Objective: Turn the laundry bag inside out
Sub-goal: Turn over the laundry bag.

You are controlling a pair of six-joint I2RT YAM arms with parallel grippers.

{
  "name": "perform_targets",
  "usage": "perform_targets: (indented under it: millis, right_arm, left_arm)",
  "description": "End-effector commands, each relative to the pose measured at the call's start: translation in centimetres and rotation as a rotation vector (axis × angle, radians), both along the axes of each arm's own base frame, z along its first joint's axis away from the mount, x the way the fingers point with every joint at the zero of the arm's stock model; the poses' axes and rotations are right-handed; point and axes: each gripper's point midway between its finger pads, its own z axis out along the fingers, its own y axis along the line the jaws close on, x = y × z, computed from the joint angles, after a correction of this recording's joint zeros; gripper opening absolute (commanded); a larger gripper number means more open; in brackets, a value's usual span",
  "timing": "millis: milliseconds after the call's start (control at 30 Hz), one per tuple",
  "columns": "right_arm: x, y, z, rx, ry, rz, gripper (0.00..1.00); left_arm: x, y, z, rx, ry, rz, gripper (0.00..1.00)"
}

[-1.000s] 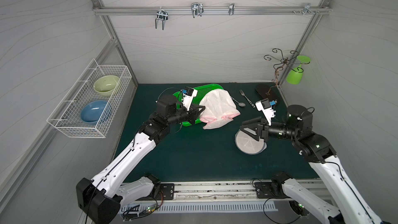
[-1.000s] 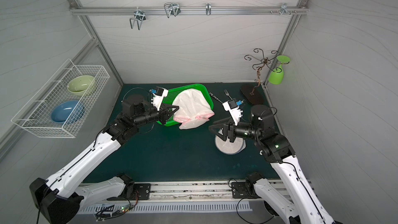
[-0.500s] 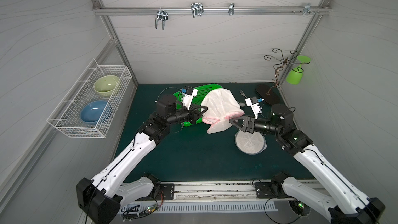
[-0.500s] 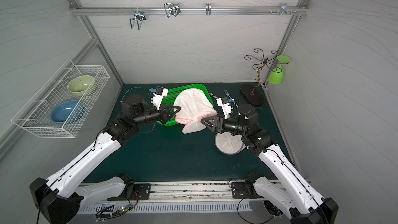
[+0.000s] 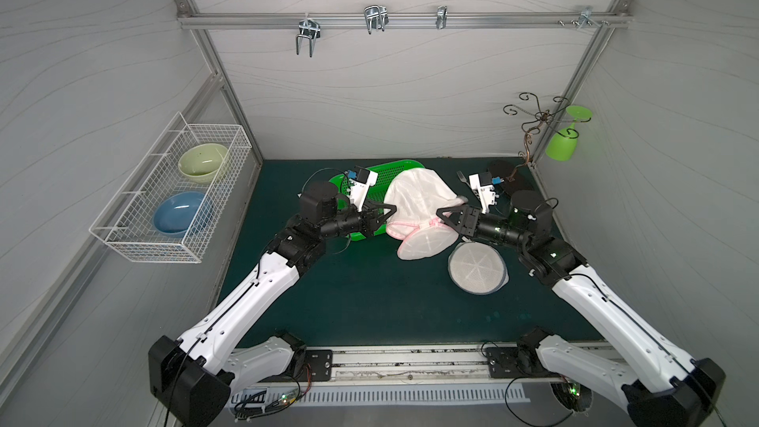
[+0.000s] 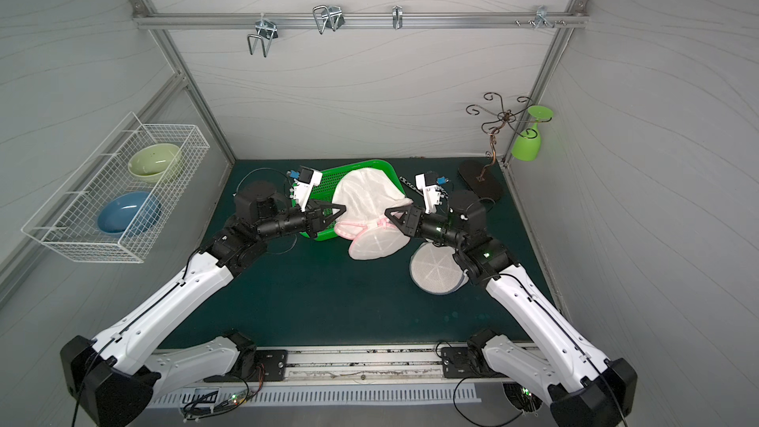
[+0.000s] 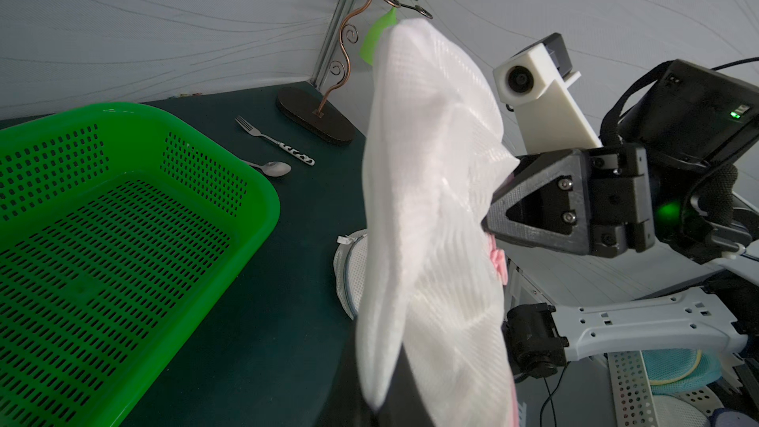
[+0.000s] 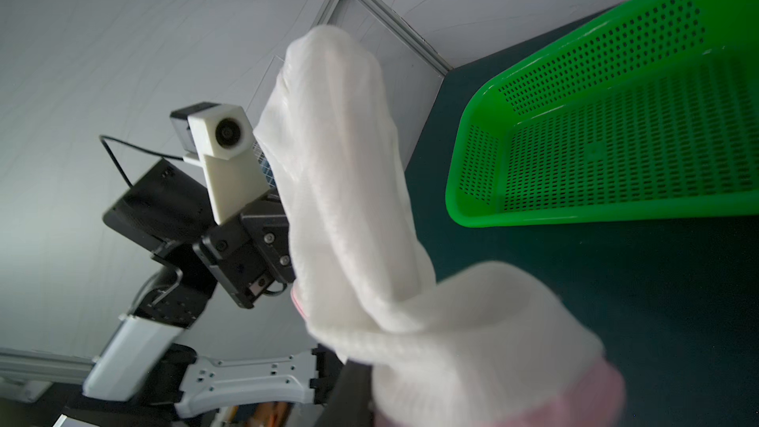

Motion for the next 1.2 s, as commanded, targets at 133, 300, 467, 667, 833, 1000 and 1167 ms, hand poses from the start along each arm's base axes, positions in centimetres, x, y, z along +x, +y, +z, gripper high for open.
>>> perform_targets:
  millis: [133, 300, 467, 667, 833, 1000, 1167]
  right_arm:
    - [-0.2, 0.2, 2.7, 0.042, -0.056, -0.004, 0.0]
    - [0.1, -0.5, 1.7, -0.016, -0.021, -0.049, 0.0]
    - [0.6, -1.2, 0.0, -0.079, 0.026, -0.098, 0.0]
    - [1.0, -0.6, 0.0, -0.093, 0.038, -0.082, 0.0]
    - [0.7, 0.6, -0.2, -0.131, 0.022, -0.038, 0.0]
    - [0.0, 1.3, -0.2, -0.154, 0.009, -0.01, 0.0]
    - [-0.3, 1.4, 0.1, -0.151, 0.002, -0.003, 0.0]
  left_arm:
    - [1.5, 1.4, 0.3, 0.039, -0.066, 0.115, 0.55]
    - [3.0, 7.1, -1.0, 0.214, -0.156, 0.411, 0.68]
    - [1.7, 10.5, -0.2, 0.342, -0.316, 0.503, 0.68]
    - [-5.3, 3.8, 2.7, 0.251, -0.643, -0.003, 0.65]
    - [-8.1, -0.9, 1.6, 0.341, -0.734, -0.234, 0.66]
    - [-5.4, -2.3, 0.0, 0.55, -0.827, -0.158, 0.58]
    - [-3.8, -1.9, 0.0, 0.685, -0.917, -0.106, 0.56]
